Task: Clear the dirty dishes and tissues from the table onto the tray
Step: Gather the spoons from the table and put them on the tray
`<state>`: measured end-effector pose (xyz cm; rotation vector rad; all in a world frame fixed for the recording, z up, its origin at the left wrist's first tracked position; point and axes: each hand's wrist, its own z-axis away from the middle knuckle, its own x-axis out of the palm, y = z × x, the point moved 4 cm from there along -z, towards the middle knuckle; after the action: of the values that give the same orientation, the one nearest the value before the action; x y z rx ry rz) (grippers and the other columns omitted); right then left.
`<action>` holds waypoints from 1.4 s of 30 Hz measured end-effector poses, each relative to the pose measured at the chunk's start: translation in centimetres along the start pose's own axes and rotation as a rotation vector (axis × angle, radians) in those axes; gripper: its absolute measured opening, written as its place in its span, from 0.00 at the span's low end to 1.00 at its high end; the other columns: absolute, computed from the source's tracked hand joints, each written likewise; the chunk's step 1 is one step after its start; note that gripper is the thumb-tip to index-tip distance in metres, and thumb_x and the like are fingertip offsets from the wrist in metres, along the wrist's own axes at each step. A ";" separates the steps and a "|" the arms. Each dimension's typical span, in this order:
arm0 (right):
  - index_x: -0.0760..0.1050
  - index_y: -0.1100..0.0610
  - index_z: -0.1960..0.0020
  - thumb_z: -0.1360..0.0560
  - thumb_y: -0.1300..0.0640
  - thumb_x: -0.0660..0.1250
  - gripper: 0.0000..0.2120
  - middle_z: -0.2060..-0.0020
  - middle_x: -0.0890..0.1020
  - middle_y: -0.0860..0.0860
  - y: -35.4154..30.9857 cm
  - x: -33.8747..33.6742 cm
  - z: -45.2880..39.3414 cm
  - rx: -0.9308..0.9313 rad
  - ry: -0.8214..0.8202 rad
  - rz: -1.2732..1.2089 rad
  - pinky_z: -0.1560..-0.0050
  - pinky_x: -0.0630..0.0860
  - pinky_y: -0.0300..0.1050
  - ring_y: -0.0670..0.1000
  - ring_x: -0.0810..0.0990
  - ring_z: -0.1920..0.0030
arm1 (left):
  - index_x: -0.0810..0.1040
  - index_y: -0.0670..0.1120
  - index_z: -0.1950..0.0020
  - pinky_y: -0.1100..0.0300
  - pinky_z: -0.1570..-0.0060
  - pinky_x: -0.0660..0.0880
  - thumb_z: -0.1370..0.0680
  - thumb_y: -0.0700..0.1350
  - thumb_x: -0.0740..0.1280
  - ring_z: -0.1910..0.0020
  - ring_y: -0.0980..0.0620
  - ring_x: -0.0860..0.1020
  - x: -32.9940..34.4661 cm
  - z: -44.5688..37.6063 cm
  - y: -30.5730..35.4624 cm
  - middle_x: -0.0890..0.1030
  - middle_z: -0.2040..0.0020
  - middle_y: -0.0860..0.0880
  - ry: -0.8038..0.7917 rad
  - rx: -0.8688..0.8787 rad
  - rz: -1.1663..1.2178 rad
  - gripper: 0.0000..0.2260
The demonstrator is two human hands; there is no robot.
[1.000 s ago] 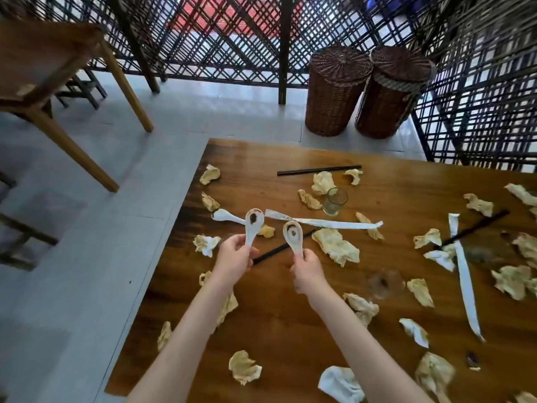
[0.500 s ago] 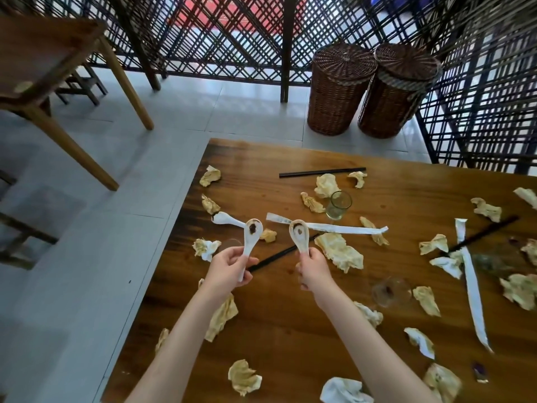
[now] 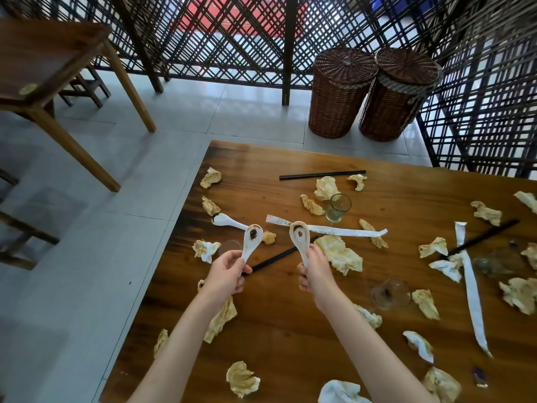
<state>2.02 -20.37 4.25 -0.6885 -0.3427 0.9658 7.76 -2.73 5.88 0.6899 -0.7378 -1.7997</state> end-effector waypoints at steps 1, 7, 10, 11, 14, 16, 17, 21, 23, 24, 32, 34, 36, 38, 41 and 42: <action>0.66 0.44 0.44 0.18 0.49 0.49 0.08 0.72 0.66 0.51 0.0 0.0 0.0 0.026 -0.009 -0.057 0.74 0.61 0.39 0.46 0.61 0.74 | 0.73 0.44 0.38 0.63 0.68 0.71 0.19 0.42 0.61 0.71 0.53 0.69 0.0 0.0 0.0 0.78 0.59 0.45 -0.002 0.001 -0.005 0.11; 0.65 0.44 0.45 0.18 0.49 0.50 0.06 0.70 0.70 0.53 0.1 -0.2 -0.3 0.093 -0.054 -0.281 0.72 0.64 0.39 0.46 0.65 0.74 | 0.73 0.44 0.37 0.63 0.69 0.71 0.20 0.43 0.61 0.71 0.53 0.70 0.2 0.1 -0.2 0.78 0.59 0.44 0.000 0.002 -0.029 0.11; 0.67 0.45 0.49 0.18 0.51 0.50 0.08 0.71 0.72 0.52 0.0 -0.3 -0.3 0.107 -0.095 -0.322 0.71 0.66 0.40 0.47 0.66 0.75 | 0.73 0.45 0.38 0.64 0.69 0.71 0.20 0.43 0.61 0.71 0.54 0.70 0.3 0.1 -0.1 0.78 0.58 0.44 -0.005 0.006 -0.032 0.11; 0.68 0.45 0.52 0.18 0.51 0.50 0.10 0.72 0.72 0.52 0.0 -0.4 -0.3 0.108 -0.106 -0.333 0.71 0.66 0.41 0.47 0.67 0.75 | 0.73 0.45 0.38 0.64 0.70 0.71 0.20 0.43 0.61 0.71 0.54 0.70 0.3 0.2 -0.1 0.78 0.58 0.45 -0.008 0.009 -0.033 0.11; 0.68 0.45 0.55 0.18 0.54 0.50 0.11 0.72 0.72 0.52 0.0 -0.4 -0.3 0.103 -0.140 -0.366 0.68 0.66 0.42 0.48 0.66 0.74 | 0.73 0.45 0.38 0.63 0.70 0.70 0.20 0.43 0.61 0.71 0.54 0.70 0.3 0.4 -0.1 0.78 0.58 0.45 -0.012 0.014 -0.032 0.11; 0.69 0.45 0.54 0.18 0.54 0.51 0.11 0.72 0.72 0.52 0.1 -0.3 -0.5 0.098 -0.146 -0.355 0.67 0.66 0.42 0.48 0.66 0.73 | 0.73 0.46 0.39 0.64 0.70 0.70 0.20 0.43 0.61 0.71 0.54 0.70 0.2 0.5 -0.2 0.78 0.58 0.45 -0.008 0.011 -0.026 0.10; 0.70 0.46 0.52 0.18 0.54 0.51 0.11 0.72 0.72 0.52 0.1 -0.3 -0.6 0.101 -0.137 -0.342 0.67 0.66 0.42 0.47 0.66 0.73 | 0.73 0.46 0.39 0.64 0.70 0.70 0.20 0.42 0.61 0.71 0.54 0.70 0.2 0.5 -0.2 0.78 0.58 0.45 -0.005 0.010 -0.024 0.10; 0.73 0.51 0.41 0.18 0.47 0.50 0.16 0.74 0.70 0.50 0.4 -0.2 -1.0 0.134 -0.122 -0.337 0.66 0.66 0.41 0.46 0.65 0.74 | 0.73 0.46 0.40 0.64 0.69 0.71 0.20 0.42 0.61 0.71 0.54 0.70 0.1 0.6 -0.2 0.78 0.58 0.44 0.001 0.010 -0.010 0.09; 0.70 0.49 0.38 0.18 0.46 0.50 0.15 0.76 0.69 0.49 0.5 -0.1 -1.2 0.147 -0.125 -0.356 0.66 0.66 0.41 0.46 0.64 0.75 | 0.73 0.46 0.40 0.64 0.68 0.71 0.20 0.42 0.61 0.70 0.53 0.70 0.1 0.5 -0.1 0.78 0.58 0.44 0.001 0.009 -0.012 0.09; 0.69 0.49 0.38 0.18 0.47 0.50 0.15 0.76 0.70 0.49 0.4 0.0 -1.2 0.145 -0.132 -0.362 0.66 0.66 0.41 0.46 0.65 0.75 | 0.73 0.46 0.39 0.64 0.68 0.71 0.20 0.42 0.61 0.69 0.53 0.70 0.2 0.5 -0.1 0.78 0.57 0.44 -0.006 0.004 -0.014 0.09; 0.72 0.58 0.40 0.18 0.56 0.52 0.13 0.63 0.73 0.54 0.0 0.1 -1.8 0.110 -0.182 -0.408 0.60 0.71 0.45 0.50 0.70 0.66 | 0.75 0.47 0.42 0.59 0.55 0.79 0.22 0.39 0.64 0.61 0.51 0.79 0.8 0.7 0.4 0.84 0.52 0.47 -0.107 0.022 0.031 0.10; 0.73 0.59 0.42 0.18 0.57 0.53 0.12 0.59 0.73 0.55 0.0 0.0 -2.0 0.103 -0.183 -0.403 0.57 0.73 0.46 0.51 0.71 0.62 | 0.76 0.46 0.43 0.59 0.55 0.80 0.22 0.40 0.65 0.59 0.51 0.82 0.6 0.7 0.3 0.84 0.53 0.48 -0.083 0.012 0.039 0.08; 0.73 0.59 0.43 0.18 0.58 0.54 0.11 0.56 0.73 0.56 -0.1 0.1 -2.1 0.092 -0.187 -0.413 0.57 0.74 0.47 0.52 0.72 0.60 | 0.77 0.45 0.46 0.60 0.57 0.80 0.23 0.41 0.66 0.58 0.50 0.84 0.5 0.6 0.2 0.84 0.54 0.48 -0.062 -0.013 0.037 0.07; 0.74 0.59 0.43 0.18 0.58 0.54 0.11 0.54 0.73 0.57 -0.1 0.3 -2.1 0.081 -0.195 -0.429 0.57 0.74 0.48 0.53 0.72 0.59 | 0.78 0.45 0.47 0.61 0.60 0.80 0.23 0.43 0.66 0.59 0.51 0.84 0.6 0.5 0.1 0.85 0.56 0.48 -0.065 -0.030 -0.005 0.06; 0.75 0.60 0.44 0.19 0.58 0.55 0.11 0.52 0.74 0.58 -0.2 0.5 -2.1 0.067 -0.215 -0.434 0.56 0.75 0.48 0.54 0.73 0.57 | 0.78 0.46 0.48 0.63 0.65 0.77 0.24 0.47 0.67 0.62 0.51 0.84 1.1 0.4 0.1 0.85 0.60 0.50 -0.119 -0.034 -0.094 0.07; 0.75 0.60 0.44 0.19 0.58 0.56 0.11 0.52 0.75 0.58 -0.2 0.7 -2.1 0.063 -0.228 -0.436 0.55 0.75 0.48 0.54 0.74 0.56 | 0.78 0.46 0.49 0.64 0.66 0.77 0.24 0.48 0.66 0.62 0.51 0.84 1.3 0.4 0.1 0.85 0.61 0.51 -0.135 -0.031 -0.118 0.07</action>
<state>3.63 -20.68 2.83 -0.4202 -0.6324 0.6340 7.11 -3.95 6.04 0.6066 -0.7706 -1.9769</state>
